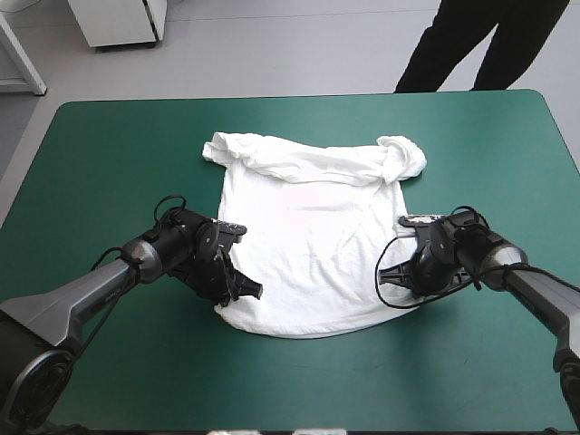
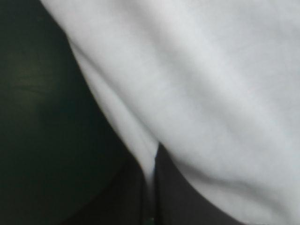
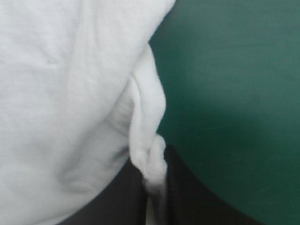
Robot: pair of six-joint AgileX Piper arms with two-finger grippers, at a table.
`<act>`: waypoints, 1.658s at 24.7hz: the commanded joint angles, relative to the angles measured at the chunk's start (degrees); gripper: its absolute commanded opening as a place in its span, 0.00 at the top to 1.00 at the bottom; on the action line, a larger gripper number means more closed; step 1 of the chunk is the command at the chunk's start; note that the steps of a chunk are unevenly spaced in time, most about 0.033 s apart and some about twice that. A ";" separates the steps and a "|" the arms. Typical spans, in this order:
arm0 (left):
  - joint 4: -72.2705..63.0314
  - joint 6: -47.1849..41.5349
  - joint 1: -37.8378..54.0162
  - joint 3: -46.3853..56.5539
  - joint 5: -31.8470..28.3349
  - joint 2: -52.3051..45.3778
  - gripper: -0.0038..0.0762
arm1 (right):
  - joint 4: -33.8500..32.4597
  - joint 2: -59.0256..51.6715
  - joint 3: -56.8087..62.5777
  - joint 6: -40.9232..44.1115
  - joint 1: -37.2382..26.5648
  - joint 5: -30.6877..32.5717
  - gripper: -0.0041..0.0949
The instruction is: Fold the cloth
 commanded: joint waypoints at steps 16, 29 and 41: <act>6.79 4.59 0.04 -49.58 15.40 -15.80 0.96 | -2.56 -18.18 -46.88 -6.29 0.18 17.08 0.98; -0.77 9.23 0.04 -85.29 8.22 -15.80 0.96 | 1.35 -17.84 -80.80 -11.62 0.18 14.79 0.97; -5.74 10.66 0.04 -91.54 1.59 -15.38 0.96 | 4.98 -15.46 -92.76 -13.33 0.18 10.38 0.96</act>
